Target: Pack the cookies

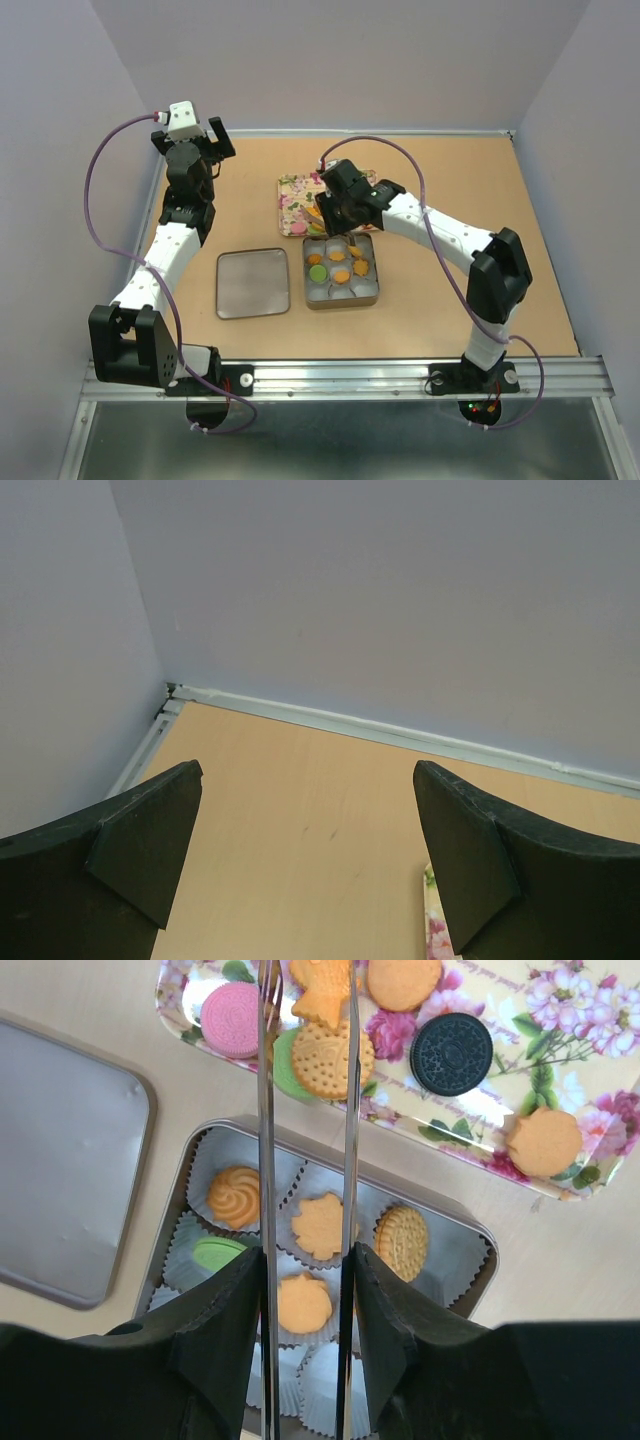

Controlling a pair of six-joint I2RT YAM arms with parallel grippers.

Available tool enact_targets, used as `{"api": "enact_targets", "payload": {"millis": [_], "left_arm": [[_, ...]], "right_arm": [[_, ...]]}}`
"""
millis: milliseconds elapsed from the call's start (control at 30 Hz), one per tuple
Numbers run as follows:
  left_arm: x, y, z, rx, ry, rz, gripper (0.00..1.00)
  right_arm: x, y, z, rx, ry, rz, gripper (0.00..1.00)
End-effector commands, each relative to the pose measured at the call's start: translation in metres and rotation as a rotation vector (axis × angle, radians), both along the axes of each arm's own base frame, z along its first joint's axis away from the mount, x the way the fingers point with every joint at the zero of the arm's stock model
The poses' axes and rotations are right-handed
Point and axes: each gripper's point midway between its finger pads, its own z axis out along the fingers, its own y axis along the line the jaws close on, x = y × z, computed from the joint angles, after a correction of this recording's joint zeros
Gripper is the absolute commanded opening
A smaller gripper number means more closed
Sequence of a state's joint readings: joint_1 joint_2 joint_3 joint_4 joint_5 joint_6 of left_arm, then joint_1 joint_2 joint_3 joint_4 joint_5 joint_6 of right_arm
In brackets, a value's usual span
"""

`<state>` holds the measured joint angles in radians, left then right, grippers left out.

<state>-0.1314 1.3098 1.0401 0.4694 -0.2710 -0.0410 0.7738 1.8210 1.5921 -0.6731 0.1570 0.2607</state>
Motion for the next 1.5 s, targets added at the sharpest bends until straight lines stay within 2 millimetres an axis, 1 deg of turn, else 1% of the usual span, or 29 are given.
{"api": "enact_targets", "payload": {"millis": [0, 167, 267, 367, 567, 700, 800, 833, 1067, 1167, 1233, 1300, 1333, 1433, 1467], "left_arm": [[-0.004, 0.001, 0.020, 0.004, -0.059, 0.007, 0.99], [-0.006, 0.002, 0.023, 0.005, -0.066, 0.011, 0.99], [-0.005, 0.002, 0.020, 0.007, -0.060, 0.012, 0.99], [-0.005, 0.002, 0.021, 0.007, -0.061, 0.014, 0.99], [-0.006, 0.002, 0.022, 0.007, -0.063, 0.012, 0.99], [-0.006, 0.002, 0.022, 0.007, -0.063, 0.012, 0.99], [-0.006, 0.002, 0.021, 0.007, -0.062, 0.011, 0.99], [-0.006, 0.002, 0.022, 0.008, -0.063, 0.013, 0.99], [-0.006, 0.002, 0.023, 0.008, -0.066, 0.014, 0.99], [-0.006, 0.002, 0.022, 0.008, -0.064, 0.013, 0.99], [-0.006, 0.003, 0.022, 0.008, -0.064, 0.014, 0.99], [-0.006, 0.003, 0.022, 0.008, -0.063, 0.014, 0.99], [-0.006, 0.002, 0.022, 0.008, -0.064, 0.013, 0.99], [-0.005, 0.002, 0.022, 0.007, -0.063, 0.011, 0.99], [-0.005, 0.002, 0.022, 0.007, -0.063, 0.011, 0.99]], "right_arm": [[0.005, 0.019, 0.010, 0.046, -0.005, 0.036, 0.46], [0.004, 0.017, -0.004, 0.006, 0.026, 0.032, 0.46], [0.004, 0.014, -0.011, -0.019, 0.042, 0.025, 0.47], [0.004, 0.014, -0.014, -0.027, 0.052, 0.026, 0.49], [0.008, 0.012, -0.002, -0.030, 0.024, 0.019, 0.49], [0.009, 0.012, 0.002, -0.029, 0.019, 0.015, 0.48], [0.009, 0.014, 0.003, -0.027, 0.021, 0.021, 0.43], [0.009, 0.014, 0.003, -0.026, 0.024, 0.021, 0.40], [0.009, 0.013, 0.006, -0.035, 0.021, 0.022, 0.35], [0.011, 0.013, 0.013, -0.030, 0.007, 0.017, 0.35], [0.014, 0.013, 0.021, -0.022, -0.011, 0.012, 0.34], [0.018, 0.013, 0.037, -0.011, -0.042, 0.006, 0.34], [0.022, 0.013, 0.050, -0.005, -0.065, -0.004, 0.34], [0.022, 0.012, 0.072, 0.014, -0.089, -0.008, 0.34], [0.019, 0.010, 0.076, 0.016, -0.083, -0.010, 0.34]]}}
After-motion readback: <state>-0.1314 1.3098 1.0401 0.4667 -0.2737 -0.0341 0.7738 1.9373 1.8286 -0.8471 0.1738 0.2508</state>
